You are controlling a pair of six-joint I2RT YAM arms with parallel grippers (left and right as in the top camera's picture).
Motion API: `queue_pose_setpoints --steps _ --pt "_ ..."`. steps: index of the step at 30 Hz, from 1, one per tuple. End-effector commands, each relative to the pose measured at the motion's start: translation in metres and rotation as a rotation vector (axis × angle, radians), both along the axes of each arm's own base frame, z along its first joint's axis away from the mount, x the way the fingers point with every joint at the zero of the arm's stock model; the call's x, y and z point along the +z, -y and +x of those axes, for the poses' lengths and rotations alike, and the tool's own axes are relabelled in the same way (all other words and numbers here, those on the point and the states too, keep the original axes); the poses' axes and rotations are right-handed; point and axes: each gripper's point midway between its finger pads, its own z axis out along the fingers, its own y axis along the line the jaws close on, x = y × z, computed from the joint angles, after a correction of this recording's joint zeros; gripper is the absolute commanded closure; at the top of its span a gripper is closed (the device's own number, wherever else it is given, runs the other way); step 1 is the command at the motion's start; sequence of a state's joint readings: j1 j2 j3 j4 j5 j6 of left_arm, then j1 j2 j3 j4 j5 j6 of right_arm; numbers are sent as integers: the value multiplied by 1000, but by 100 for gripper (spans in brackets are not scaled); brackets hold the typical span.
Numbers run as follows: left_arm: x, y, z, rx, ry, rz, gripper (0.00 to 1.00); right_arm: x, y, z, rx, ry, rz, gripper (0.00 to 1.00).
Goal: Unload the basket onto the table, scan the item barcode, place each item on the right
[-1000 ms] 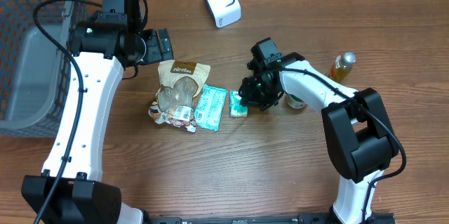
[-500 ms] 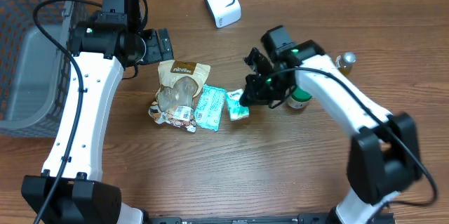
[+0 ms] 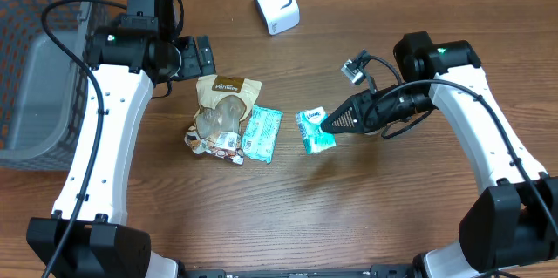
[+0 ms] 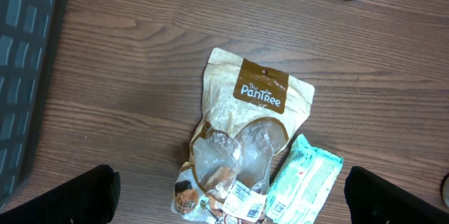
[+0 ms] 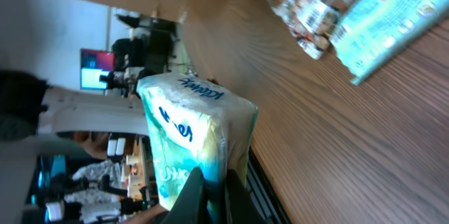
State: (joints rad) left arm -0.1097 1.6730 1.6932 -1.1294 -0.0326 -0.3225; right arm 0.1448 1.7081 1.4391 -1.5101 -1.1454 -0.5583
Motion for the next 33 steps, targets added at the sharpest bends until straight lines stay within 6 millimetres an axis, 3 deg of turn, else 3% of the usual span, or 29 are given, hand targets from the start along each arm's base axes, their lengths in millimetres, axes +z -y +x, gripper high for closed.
queue_pose_setpoints --steps 1,12,17,20,25,33 --pt "3 2 2 1 9 -10 0 31 -5 1 31 160 149 96" --pt "3 2 2 1 9 -10 0 32 -7 8 27 201 167 96" --pt "3 2 2 1 9 -10 0 24 -9 24 -25 158 109 96" --pt "3 2 2 1 10 -10 0 8 -11 41 -87 122 -14 96" --pt "3 2 2 1 9 -10 0 -41 -8 75 -278 126 -399 96" --pt "3 2 2 1 9 -10 0 -91 -14 86 -435 234 -833 97"
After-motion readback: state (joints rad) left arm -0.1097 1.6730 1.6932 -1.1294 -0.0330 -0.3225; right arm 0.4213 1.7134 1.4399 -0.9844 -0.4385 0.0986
